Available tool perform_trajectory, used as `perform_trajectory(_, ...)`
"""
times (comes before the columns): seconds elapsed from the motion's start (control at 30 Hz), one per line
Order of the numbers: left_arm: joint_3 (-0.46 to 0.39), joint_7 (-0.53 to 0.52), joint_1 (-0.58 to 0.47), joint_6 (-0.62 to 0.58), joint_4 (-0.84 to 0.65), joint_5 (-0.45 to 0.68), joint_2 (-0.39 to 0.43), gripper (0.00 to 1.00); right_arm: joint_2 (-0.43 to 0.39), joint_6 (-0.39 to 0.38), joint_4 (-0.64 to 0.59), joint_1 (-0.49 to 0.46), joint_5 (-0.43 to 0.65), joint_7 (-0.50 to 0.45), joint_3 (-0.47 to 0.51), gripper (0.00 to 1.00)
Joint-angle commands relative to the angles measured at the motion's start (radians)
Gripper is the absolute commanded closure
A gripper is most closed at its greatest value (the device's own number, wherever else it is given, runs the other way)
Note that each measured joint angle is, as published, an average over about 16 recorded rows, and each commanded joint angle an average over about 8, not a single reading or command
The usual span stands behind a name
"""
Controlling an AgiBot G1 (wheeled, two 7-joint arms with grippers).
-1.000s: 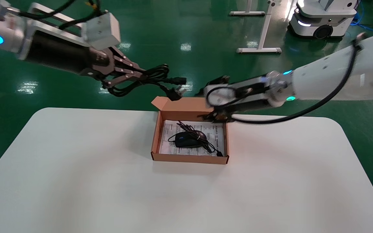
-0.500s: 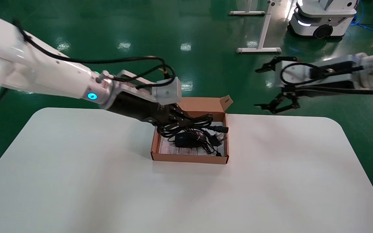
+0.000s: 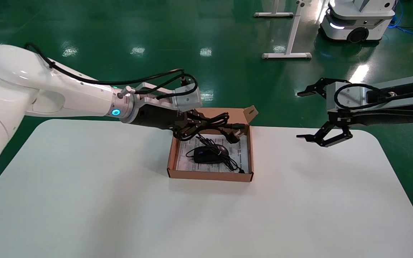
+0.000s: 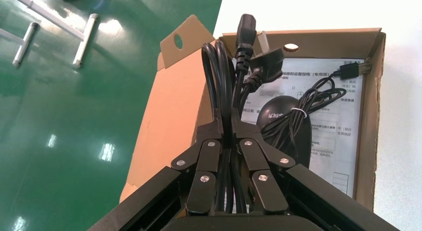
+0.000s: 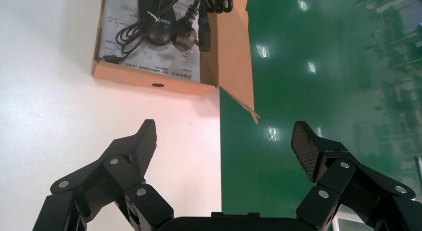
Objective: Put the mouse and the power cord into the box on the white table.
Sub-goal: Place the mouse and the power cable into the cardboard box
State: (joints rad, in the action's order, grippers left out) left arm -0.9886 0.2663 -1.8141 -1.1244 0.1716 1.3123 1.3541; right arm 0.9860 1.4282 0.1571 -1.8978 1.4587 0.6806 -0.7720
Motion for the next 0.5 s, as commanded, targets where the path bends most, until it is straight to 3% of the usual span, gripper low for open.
perform_trajectory(0.03, 0.0, -0.001, 0.006, 0.017, 0.002, -0.003, 0.002, 0.0, -0.007, 0.009, 0.004, 0.003, -0.007, -0.007, 0.004, 0.0)
perform_trajectory(0.3, 0.01, -0.008, 0.016, 0.007, 0.02, -0.012, -0.012, 0.0, -0.006, 0.006, 0.009, 0.008, -0.011, -0.01, 0.006, 0.0)
perform_trajectory(0.5, 0.064, -0.042, 0.072, -0.021, 0.104, -0.056, -0.068, 0.0, -0.029, 0.01, 0.081, 0.061, -0.057, -0.065, 0.037, 0.0)
